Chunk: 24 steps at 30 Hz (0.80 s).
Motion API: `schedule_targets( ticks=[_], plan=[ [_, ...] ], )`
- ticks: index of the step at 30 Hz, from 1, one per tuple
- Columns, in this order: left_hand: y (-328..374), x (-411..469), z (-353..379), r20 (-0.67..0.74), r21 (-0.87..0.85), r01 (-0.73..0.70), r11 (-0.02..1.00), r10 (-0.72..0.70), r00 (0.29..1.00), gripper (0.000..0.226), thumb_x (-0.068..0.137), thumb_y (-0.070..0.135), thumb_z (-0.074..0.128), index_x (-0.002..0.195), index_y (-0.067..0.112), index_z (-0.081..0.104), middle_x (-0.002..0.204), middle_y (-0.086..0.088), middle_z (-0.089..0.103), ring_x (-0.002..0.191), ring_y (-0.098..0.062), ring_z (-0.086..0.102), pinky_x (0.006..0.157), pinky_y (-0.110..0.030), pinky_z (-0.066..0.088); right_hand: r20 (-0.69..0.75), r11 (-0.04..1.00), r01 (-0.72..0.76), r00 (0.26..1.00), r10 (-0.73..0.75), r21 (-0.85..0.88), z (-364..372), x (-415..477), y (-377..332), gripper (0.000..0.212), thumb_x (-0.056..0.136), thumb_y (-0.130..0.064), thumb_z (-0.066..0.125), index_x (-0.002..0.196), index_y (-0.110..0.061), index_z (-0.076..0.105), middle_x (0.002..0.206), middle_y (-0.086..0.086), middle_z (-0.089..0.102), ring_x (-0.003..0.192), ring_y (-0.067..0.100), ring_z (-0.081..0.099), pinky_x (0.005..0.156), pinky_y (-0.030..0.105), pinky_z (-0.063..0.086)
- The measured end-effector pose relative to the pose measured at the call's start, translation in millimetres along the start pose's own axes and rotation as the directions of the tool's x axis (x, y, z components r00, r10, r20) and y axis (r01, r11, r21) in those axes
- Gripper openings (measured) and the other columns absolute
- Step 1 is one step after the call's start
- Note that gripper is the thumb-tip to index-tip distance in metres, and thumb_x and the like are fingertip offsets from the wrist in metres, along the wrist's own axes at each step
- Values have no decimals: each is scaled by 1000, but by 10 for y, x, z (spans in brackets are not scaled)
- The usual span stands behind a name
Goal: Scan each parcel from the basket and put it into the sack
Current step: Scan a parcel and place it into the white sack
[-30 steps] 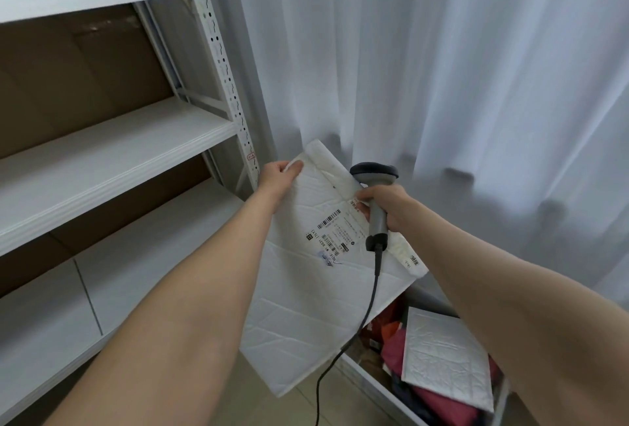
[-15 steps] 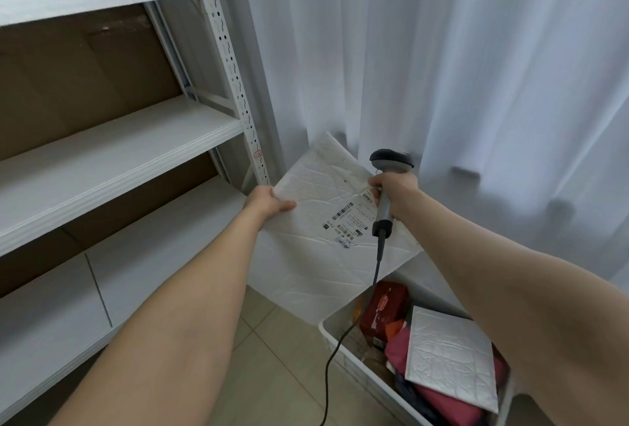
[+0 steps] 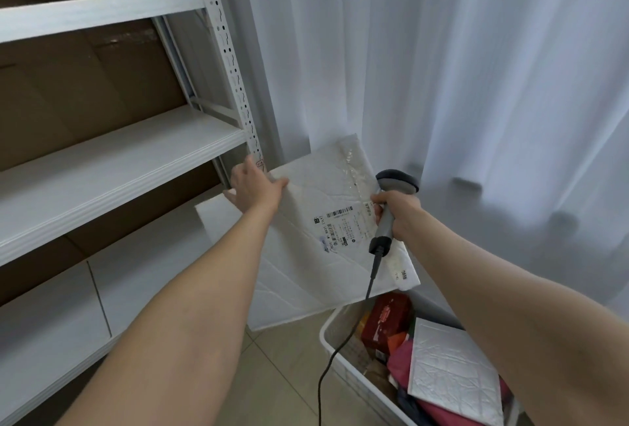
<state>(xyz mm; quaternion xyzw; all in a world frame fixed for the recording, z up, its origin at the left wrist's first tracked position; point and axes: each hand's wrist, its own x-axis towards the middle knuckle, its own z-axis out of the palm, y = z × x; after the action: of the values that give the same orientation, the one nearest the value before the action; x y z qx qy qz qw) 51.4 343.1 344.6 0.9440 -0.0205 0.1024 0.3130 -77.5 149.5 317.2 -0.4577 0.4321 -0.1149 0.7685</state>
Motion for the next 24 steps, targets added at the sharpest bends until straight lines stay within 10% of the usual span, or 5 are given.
schedule_targets(
  ticks=[5,10,15,24],
  plan=[
    [-369,-135,159,232,-290,566,772,-517,824,117,72,54,75,152,10,2,155,-19,14,142,-35,19,112,-52,25,-22,973,-41,999,48,228,-45,44,-16,12,82,4,64,85,-5,58,56,3,54,39,10,49,42,21,45],
    [-528,-479,516,561,-422,758,497,-514,649,107,70,57,74,146,3,22,149,-18,31,133,-41,35,105,-58,29,61,935,-102,994,86,339,15,66,-58,10,82,2,63,88,-7,62,57,2,55,41,8,51,41,19,46],
    [-424,-350,494,375,-517,567,642,-425,824,114,66,54,78,149,11,14,148,-16,22,134,-37,33,107,-45,34,167,930,-170,978,121,325,24,63,-127,12,84,-1,62,77,-8,57,46,0,51,37,8,49,42,18,45],
    [-671,263,206,270,-599,446,664,-357,894,119,66,65,72,152,15,7,154,-9,27,139,-31,30,113,-46,28,220,948,-228,959,179,220,-76,101,-210,16,83,-2,62,71,-11,56,51,0,50,41,9,46,41,19,43]
  ],
)
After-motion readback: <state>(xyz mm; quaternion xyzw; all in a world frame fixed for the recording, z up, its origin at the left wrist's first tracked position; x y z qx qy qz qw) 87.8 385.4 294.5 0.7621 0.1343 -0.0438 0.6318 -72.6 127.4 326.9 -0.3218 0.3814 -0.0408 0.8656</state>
